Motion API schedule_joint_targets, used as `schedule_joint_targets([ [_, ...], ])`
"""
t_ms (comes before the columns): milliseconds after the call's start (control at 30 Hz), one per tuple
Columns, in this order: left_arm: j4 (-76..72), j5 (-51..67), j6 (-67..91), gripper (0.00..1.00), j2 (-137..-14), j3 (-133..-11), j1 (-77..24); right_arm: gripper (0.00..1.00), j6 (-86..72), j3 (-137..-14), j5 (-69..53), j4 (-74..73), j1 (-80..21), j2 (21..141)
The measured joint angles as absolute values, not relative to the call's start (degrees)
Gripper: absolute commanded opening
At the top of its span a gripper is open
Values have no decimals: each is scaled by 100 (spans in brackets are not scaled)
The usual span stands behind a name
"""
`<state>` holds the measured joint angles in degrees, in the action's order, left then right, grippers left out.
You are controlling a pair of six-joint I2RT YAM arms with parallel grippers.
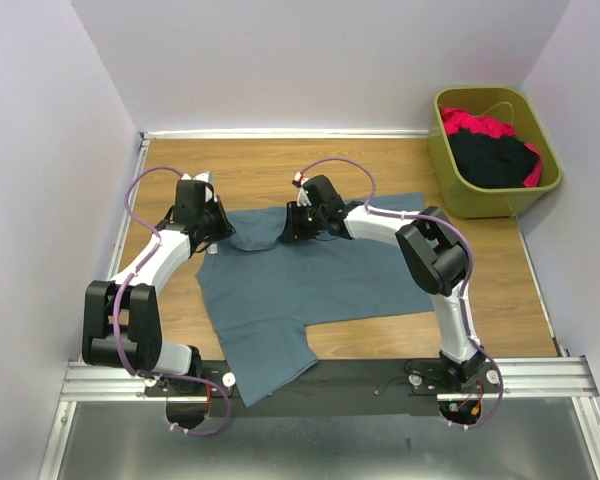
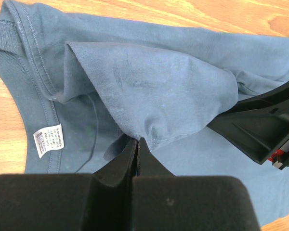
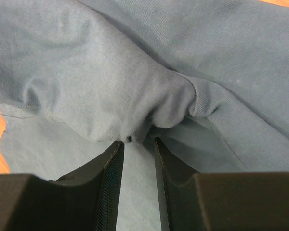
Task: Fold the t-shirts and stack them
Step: Fold the tshirt
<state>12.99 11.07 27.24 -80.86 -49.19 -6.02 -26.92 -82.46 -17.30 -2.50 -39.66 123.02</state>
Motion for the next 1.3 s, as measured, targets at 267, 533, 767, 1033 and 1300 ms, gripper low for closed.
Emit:
schedule_joint_targets([
  [267, 1299, 1109, 2740, 3, -8086, -4919, -602, 37, -2692, -8348, -1811, -180, -3968, 12376],
  [533, 1299, 1109, 2762, 2, -8086, -4919, -602, 24, -2694, -8403, -1876, -137, -3968, 12488],
  [767, 1297, 1111, 2799, 0, -8086, -4919, -602, 7, -2692, -8403, -1881, -137, -3968, 12505],
  [1033, 1306, 1109, 2849, 0, -8042, -4919, -602, 3, -2694, -8324, -1876, -130, -3968, 12468],
  [1300, 1610, 1107, 2897, 0, -7784, -4917, -602, 3, -2773, -7959, -1881, -141, -3968, 12014],
])
